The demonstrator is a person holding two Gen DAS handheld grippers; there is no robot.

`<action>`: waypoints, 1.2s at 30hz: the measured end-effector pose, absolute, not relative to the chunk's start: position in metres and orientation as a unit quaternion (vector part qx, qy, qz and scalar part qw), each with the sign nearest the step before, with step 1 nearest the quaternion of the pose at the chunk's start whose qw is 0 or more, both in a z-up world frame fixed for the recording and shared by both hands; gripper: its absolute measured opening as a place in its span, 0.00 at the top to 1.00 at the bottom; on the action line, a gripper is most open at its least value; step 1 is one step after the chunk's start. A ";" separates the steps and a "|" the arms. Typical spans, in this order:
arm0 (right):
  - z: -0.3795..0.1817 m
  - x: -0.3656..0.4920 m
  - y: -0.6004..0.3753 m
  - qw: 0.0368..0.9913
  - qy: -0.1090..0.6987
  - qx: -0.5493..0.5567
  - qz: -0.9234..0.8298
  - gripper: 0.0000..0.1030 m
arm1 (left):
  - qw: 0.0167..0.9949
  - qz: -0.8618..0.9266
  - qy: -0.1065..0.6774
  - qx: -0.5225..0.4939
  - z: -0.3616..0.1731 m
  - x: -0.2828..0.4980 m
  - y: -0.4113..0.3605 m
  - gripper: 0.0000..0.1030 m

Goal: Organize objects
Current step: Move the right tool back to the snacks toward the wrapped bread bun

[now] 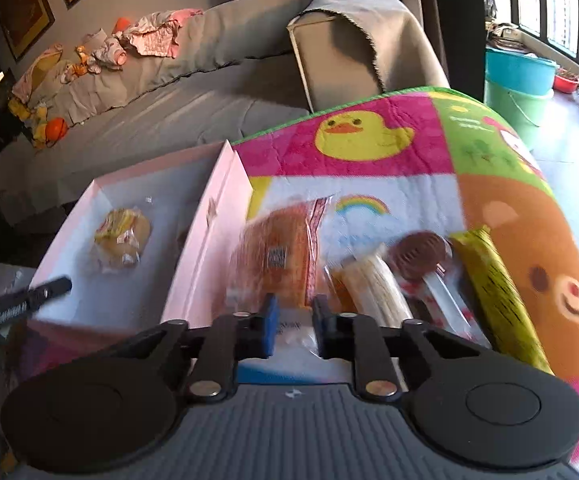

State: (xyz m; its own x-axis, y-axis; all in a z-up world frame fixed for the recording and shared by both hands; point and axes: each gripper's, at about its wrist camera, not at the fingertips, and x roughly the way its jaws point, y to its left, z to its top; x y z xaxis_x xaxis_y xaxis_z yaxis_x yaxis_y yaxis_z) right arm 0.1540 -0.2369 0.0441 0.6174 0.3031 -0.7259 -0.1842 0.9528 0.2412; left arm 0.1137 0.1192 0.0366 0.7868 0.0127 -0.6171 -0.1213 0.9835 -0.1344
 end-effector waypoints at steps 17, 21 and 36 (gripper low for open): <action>0.048 0.147 -0.243 0.915 0.382 0.066 0.110 0.55 | 0.941 0.036 0.325 -0.083 0.037 0.113 0.120 0.87; 0.055 0.190 -0.226 0.921 0.367 0.066 0.114 0.41 | 0.941 0.037 0.325 -0.083 0.037 0.113 0.120 0.87; 0.021 0.284 -0.196 0.871 0.470 0.011 0.138 0.72 | 0.941 0.033 0.326 -0.086 0.037 0.111 0.125 0.87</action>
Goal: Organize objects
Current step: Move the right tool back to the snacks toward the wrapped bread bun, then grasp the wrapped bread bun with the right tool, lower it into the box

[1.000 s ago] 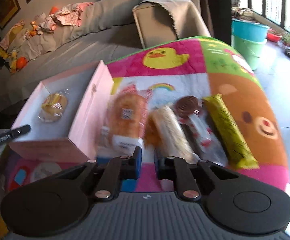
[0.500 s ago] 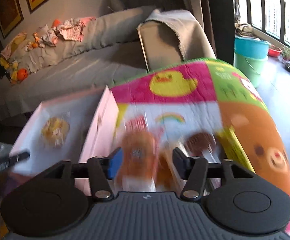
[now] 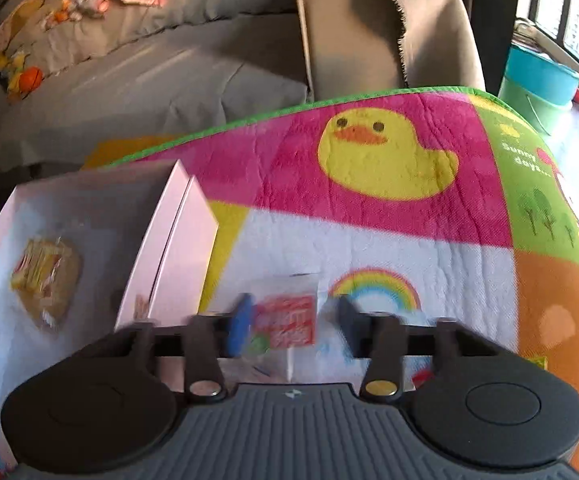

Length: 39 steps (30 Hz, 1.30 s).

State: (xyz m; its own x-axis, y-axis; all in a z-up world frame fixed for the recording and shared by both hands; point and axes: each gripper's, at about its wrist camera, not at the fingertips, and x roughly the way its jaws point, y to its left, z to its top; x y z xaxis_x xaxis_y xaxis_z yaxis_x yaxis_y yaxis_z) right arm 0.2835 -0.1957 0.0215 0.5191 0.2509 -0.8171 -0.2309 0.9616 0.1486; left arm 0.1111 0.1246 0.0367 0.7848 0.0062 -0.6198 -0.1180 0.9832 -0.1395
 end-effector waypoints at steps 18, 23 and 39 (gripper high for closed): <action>0.069 0.119 -0.232 0.904 0.395 -0.061 0.154 0.27 | 0.940 0.036 0.327 -0.090 0.036 0.111 0.127 0.87; 0.054 0.099 -0.212 0.906 0.392 -0.025 0.160 0.11 | 0.940 0.036 0.328 -0.089 0.036 0.112 0.126 0.87; 0.020 0.090 -0.223 0.919 0.388 -0.044 0.053 0.12 | 0.943 0.034 0.322 -0.080 0.034 0.111 0.126 0.88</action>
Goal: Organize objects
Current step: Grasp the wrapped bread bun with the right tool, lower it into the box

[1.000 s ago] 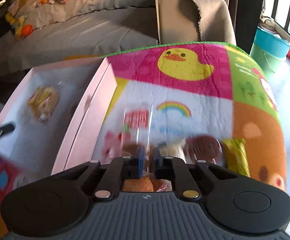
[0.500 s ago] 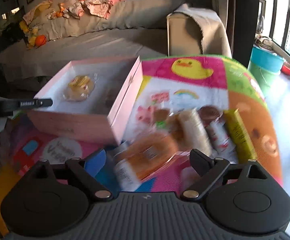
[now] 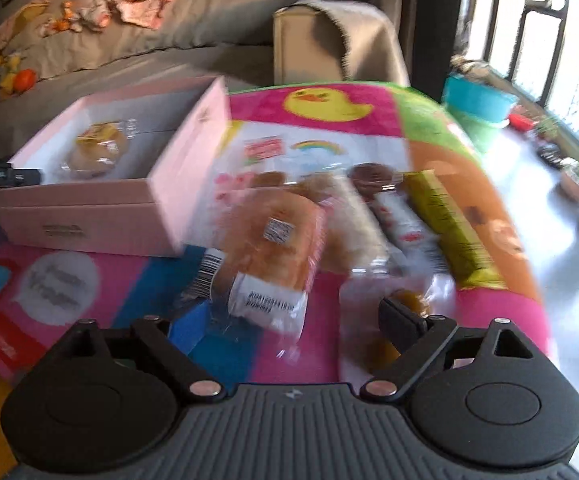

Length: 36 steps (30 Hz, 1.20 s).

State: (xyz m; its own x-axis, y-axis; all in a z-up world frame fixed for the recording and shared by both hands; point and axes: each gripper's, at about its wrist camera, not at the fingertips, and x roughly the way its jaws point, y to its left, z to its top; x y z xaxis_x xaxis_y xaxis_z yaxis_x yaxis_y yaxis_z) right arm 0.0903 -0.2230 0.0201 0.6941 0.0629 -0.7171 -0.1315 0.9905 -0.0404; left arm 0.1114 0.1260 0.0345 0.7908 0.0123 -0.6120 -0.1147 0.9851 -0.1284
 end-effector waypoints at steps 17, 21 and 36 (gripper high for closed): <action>0.020 0.121 -0.200 0.916 0.384 -0.055 0.101 0.46 | 0.944 0.027 0.320 -0.075 0.045 0.103 0.121 0.88; 0.032 0.102 -0.205 0.912 0.389 -0.057 0.120 0.47 | 0.945 0.026 0.317 -0.074 0.045 0.103 0.121 0.88; 0.156 0.069 -0.186 0.946 0.265 -0.031 0.186 0.47 | 0.945 0.022 0.315 -0.089 0.044 0.102 0.123 0.87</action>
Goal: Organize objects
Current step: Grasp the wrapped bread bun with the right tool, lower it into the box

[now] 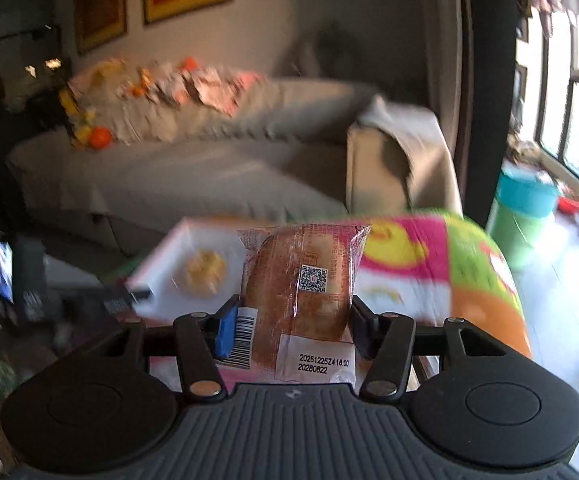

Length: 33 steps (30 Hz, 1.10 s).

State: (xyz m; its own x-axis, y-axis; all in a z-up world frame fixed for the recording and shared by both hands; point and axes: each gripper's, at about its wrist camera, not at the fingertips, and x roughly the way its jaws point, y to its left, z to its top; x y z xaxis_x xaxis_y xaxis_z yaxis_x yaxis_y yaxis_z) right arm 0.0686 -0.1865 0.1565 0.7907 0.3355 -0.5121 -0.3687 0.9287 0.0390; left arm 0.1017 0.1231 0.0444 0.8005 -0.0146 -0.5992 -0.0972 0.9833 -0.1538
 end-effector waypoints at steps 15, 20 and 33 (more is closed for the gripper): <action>0.151 0.148 -0.109 0.921 0.304 0.019 0.243 0.47 | 0.945 0.018 0.315 -0.091 0.044 0.102 0.125 0.86; 0.134 0.167 -0.087 0.900 0.329 0.052 0.280 0.40 | 0.945 0.018 0.315 -0.090 0.044 0.102 0.124 0.86; 0.101 0.147 -0.140 0.920 0.337 0.021 0.200 0.24 | 0.945 0.017 0.315 -0.090 0.043 0.104 0.124 0.86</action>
